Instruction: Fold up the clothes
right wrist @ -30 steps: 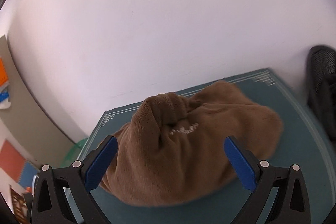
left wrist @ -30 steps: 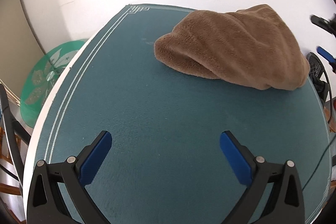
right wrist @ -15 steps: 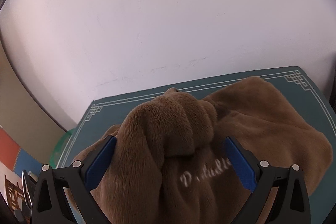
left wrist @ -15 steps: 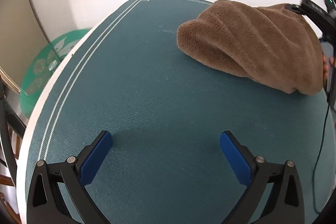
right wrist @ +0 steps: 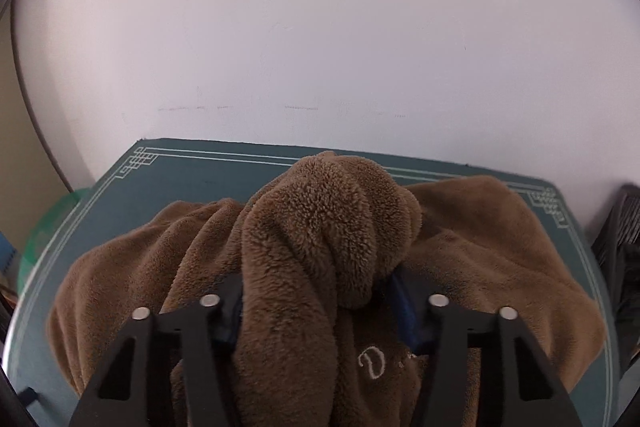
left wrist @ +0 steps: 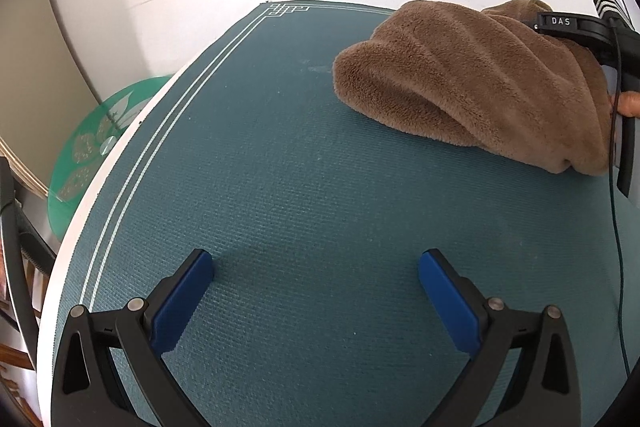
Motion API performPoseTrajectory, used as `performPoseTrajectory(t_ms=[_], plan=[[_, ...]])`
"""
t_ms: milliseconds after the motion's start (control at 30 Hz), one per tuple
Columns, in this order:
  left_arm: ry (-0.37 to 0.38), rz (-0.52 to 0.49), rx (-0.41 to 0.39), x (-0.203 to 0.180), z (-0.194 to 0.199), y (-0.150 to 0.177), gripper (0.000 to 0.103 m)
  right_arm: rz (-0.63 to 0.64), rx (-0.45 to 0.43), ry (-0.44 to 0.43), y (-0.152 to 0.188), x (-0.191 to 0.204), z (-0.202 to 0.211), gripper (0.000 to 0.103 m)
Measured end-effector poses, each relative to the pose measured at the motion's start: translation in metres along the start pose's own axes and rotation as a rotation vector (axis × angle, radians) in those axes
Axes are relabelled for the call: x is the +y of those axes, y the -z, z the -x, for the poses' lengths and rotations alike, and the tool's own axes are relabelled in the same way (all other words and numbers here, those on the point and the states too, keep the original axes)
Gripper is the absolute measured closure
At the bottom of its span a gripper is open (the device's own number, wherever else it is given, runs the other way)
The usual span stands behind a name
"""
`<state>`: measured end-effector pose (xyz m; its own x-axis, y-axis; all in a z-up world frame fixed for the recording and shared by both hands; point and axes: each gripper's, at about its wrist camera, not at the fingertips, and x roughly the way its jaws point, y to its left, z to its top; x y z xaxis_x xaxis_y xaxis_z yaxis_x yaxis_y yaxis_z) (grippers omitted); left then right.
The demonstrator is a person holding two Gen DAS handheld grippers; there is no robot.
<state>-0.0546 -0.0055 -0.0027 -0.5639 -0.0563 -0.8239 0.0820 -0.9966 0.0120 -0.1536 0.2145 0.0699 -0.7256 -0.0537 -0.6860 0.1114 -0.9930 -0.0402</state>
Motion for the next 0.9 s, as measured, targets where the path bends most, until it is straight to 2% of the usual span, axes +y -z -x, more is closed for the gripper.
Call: performPoseTrajectory(t_ms=[100,400,900], plan=[[0.006,-0.001,-0.001,0.001,0.001,-0.002,0.000,0.002,-0.017,0.009,0.003,0.003,0.005,0.063],[0.006,-0.003,-0.005,0.006,-0.010,-0.004,0.000,-0.048,-0.100,0.022,0.016,-0.001,0.039,0.073],[0.005,-0.006,0.004,-0.007,-0.012,-0.014,0.000,0.004,-0.370,0.047,0.046,0.001,0.200,0.074]])
